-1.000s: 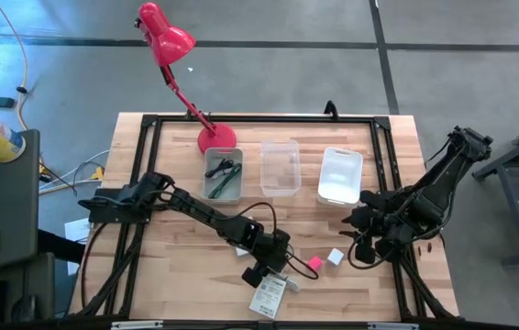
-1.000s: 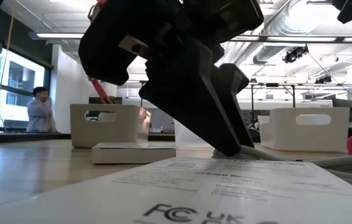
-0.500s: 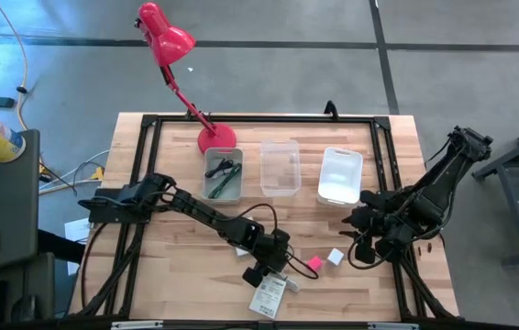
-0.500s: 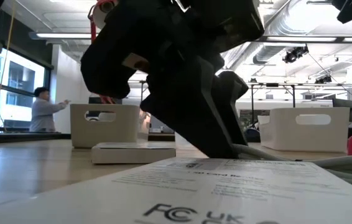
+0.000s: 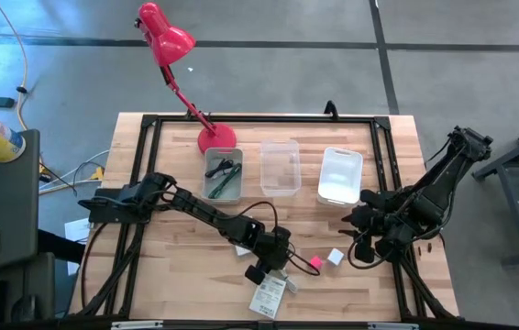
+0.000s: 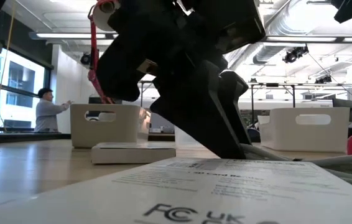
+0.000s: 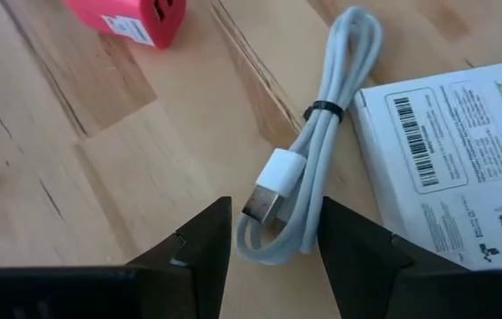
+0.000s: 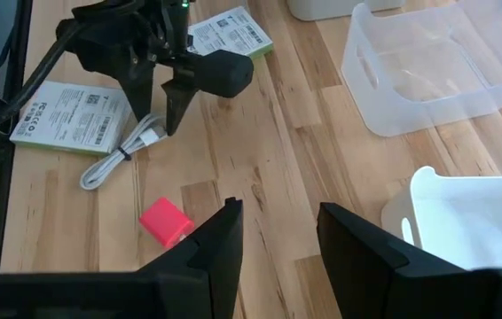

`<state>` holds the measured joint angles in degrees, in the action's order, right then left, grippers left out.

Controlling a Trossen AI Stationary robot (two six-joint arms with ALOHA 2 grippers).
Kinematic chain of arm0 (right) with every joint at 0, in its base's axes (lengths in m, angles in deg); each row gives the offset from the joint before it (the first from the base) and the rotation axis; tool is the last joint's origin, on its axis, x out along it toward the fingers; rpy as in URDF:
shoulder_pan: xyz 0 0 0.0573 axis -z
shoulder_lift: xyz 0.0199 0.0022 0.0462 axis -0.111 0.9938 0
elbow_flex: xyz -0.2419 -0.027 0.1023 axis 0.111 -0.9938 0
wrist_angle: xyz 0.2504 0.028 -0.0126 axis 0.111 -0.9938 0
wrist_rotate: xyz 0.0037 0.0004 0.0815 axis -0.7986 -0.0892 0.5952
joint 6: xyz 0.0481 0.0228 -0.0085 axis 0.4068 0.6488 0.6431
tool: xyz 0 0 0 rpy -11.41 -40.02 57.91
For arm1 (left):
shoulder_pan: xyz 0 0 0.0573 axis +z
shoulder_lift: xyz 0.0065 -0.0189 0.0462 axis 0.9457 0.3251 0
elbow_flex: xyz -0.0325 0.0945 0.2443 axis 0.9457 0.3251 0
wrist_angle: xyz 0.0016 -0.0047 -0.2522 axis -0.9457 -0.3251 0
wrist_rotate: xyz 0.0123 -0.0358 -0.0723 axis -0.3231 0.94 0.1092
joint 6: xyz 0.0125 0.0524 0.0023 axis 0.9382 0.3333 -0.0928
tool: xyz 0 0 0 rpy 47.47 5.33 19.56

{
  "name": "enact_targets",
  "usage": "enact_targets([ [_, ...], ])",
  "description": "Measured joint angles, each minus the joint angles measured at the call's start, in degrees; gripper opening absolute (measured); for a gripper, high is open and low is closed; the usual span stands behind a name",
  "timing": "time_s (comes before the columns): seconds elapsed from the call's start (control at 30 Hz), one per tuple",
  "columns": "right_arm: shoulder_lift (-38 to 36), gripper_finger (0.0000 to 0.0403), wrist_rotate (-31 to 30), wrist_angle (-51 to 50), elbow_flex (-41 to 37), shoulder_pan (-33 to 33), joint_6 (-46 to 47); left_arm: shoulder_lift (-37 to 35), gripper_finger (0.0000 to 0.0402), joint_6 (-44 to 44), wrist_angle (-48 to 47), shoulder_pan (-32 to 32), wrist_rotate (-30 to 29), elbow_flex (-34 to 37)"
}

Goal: Pick and place items into bin
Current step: Put the white charger cable into the gray bin

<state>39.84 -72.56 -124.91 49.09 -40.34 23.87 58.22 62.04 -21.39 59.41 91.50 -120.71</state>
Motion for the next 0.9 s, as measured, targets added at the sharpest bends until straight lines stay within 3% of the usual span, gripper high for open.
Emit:
enact_targets([
  [0.4,0.0,0.0138,-0.1,0.0,0.0,0.0,0.1,0.9,0.0139,-1.1,0.4,0.0,2.6,0.0],
  [0.73,0.0,0.0138,0.3,0.0,0.0,0.0,1.0,0.9,0.0011,-1.4,1.9,0.0,2.8,0.0],
  [0.9,0.0,0.0138,0.3,0.0,0.0,0.0,1.1,0.9,0.0032,-1.4,1.8,0.0,2.8,0.0],
])
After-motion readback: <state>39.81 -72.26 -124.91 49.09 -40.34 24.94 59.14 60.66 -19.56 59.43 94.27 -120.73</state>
